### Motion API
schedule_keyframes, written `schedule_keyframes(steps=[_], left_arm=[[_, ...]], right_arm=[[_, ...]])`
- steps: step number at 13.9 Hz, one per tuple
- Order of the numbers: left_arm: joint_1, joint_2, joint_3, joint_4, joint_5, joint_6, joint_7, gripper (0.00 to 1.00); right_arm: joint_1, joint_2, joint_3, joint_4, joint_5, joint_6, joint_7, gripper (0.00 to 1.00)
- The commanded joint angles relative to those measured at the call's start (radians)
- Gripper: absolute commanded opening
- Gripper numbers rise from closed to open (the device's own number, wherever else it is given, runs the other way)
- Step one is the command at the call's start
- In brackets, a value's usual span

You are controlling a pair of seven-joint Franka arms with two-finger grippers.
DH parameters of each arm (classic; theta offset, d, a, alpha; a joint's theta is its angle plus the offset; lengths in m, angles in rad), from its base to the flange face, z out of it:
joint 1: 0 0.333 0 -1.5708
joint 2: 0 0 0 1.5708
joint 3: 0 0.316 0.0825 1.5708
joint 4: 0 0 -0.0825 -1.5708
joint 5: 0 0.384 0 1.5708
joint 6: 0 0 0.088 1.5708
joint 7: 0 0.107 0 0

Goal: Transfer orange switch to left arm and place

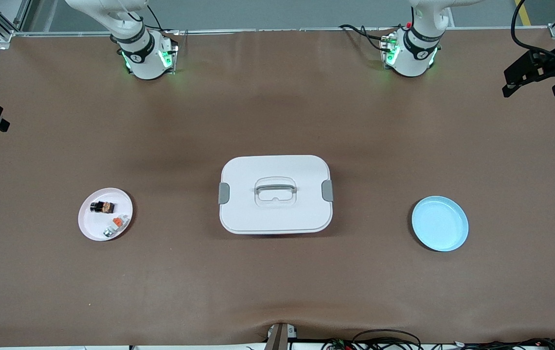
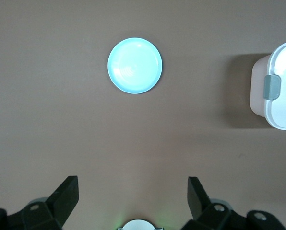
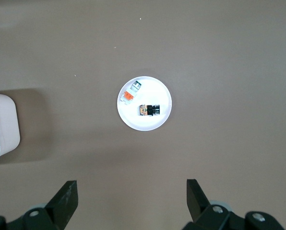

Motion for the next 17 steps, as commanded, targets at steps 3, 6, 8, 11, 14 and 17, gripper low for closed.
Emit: schedule_keyframes(steps=[3, 6, 8, 11, 14, 17], left_arm=[[-0.001, 0.001, -0.002, 0.018, 0.009, -0.016, 0.015, 1.0], [-0.003, 0.003, -0.002, 0.018, 0.011, -0.016, 0.015, 1.0], [-0.006, 0.003, -0.002, 0.018, 0.011, -0.016, 0.014, 1.0], [0.0, 0.004, -0.001, 0.018, 0.011, -0.016, 0.015, 1.0], [-0.003, 0.004, -0.002, 0.018, 0.011, -0.018, 0.015, 1.0], [-0.006, 0.004, -0.002, 0.018, 0.011, -0.016, 0.014, 1.0]], right_arm=[[-0.011, -0.023, 0.006, -0.016, 0.015, -0.005, -0.003, 1.0], [-0.011, -0.035, 0.008, -0.017, 0.015, -0.013, -0.003, 1.0], [-0.011, -0.036, 0.008, -0.019, 0.015, -0.014, -0.003, 1.0], [-0.011, -0.035, 0.008, -0.019, 0.015, -0.01, -0.003, 1.0], [-0.012, -0.035, 0.008, -0.019, 0.015, -0.011, -0.003, 1.0], [-0.011, -0.035, 0.008, -0.019, 0.015, -0.014, -0.003, 1.0]])
